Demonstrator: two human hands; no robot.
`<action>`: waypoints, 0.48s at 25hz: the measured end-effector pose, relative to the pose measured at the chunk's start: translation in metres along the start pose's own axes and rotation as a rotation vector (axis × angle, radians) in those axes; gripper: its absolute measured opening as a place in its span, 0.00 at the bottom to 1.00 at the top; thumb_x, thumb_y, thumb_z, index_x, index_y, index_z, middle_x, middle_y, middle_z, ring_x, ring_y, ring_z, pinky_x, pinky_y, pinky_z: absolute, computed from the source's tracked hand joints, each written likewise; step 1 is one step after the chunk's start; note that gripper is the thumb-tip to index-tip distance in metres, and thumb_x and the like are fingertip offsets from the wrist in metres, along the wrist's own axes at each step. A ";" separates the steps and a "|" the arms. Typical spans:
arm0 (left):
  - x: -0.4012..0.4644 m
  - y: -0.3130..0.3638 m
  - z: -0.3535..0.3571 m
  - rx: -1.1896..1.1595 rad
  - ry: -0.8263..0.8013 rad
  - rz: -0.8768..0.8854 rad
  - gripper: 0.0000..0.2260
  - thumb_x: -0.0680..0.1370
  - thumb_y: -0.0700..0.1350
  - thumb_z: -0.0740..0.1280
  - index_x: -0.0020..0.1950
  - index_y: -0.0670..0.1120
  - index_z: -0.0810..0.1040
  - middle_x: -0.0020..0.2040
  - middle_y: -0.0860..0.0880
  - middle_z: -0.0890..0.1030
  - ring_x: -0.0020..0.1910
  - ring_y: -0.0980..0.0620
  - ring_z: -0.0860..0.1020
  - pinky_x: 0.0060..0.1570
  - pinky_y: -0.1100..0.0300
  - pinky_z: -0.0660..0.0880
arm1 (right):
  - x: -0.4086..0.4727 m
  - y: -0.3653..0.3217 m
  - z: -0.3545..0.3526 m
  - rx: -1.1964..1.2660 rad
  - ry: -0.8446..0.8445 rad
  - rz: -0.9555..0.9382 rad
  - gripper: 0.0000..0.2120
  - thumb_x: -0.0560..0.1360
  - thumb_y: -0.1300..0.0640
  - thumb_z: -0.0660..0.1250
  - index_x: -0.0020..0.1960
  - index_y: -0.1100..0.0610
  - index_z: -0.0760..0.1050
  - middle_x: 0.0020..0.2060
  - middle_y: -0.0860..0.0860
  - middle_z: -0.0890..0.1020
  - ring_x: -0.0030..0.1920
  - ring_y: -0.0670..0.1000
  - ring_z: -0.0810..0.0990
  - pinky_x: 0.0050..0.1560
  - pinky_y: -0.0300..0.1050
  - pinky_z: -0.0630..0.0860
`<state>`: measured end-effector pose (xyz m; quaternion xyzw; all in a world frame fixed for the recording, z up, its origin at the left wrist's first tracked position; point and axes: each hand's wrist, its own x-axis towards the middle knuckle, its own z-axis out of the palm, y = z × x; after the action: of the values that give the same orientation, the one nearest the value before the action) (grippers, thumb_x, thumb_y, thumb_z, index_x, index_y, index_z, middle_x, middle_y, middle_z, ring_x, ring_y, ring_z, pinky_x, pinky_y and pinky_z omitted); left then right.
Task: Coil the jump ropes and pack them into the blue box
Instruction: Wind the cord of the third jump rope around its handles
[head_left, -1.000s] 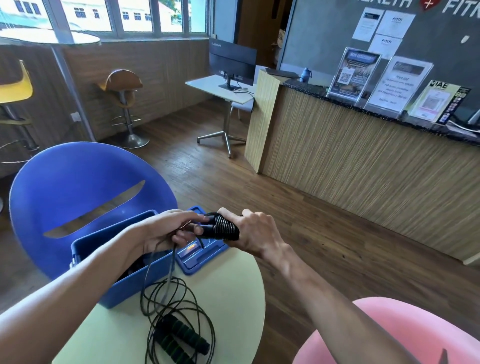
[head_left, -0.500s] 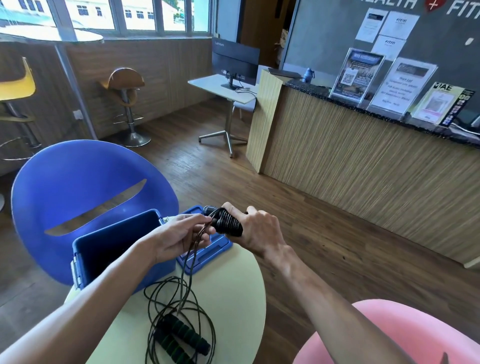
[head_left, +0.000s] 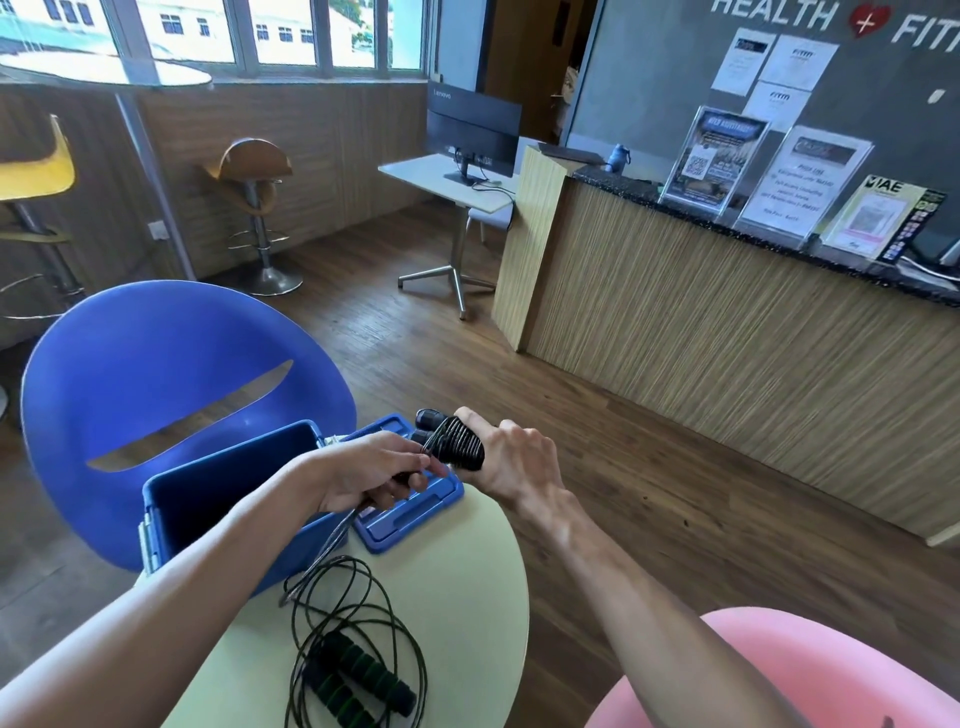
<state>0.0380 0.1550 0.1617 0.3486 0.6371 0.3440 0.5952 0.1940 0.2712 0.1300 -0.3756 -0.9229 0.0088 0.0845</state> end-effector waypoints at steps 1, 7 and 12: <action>0.001 0.002 0.003 0.198 0.088 0.013 0.11 0.83 0.41 0.56 0.55 0.42 0.78 0.33 0.50 0.72 0.24 0.58 0.65 0.23 0.68 0.61 | 0.002 -0.001 0.000 0.020 -0.012 0.008 0.27 0.73 0.35 0.66 0.70 0.38 0.66 0.47 0.55 0.83 0.47 0.61 0.84 0.43 0.49 0.76; 0.002 0.000 0.040 1.154 0.583 0.151 0.10 0.74 0.31 0.59 0.52 0.43 0.67 0.38 0.47 0.72 0.38 0.45 0.76 0.35 0.55 0.68 | 0.009 -0.005 -0.005 0.143 -0.027 0.080 0.23 0.73 0.37 0.66 0.65 0.41 0.70 0.47 0.53 0.86 0.49 0.61 0.84 0.41 0.48 0.70; 0.012 -0.026 0.049 0.984 0.822 0.363 0.04 0.79 0.37 0.59 0.47 0.46 0.67 0.37 0.48 0.77 0.35 0.45 0.78 0.35 0.54 0.71 | 0.008 -0.005 -0.006 0.174 0.018 0.096 0.23 0.73 0.36 0.66 0.64 0.42 0.70 0.46 0.53 0.86 0.49 0.61 0.84 0.43 0.49 0.74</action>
<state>0.0850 0.1530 0.1303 0.5219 0.8260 0.2126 0.0080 0.1853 0.2729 0.1374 -0.4108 -0.8987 0.0896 0.1244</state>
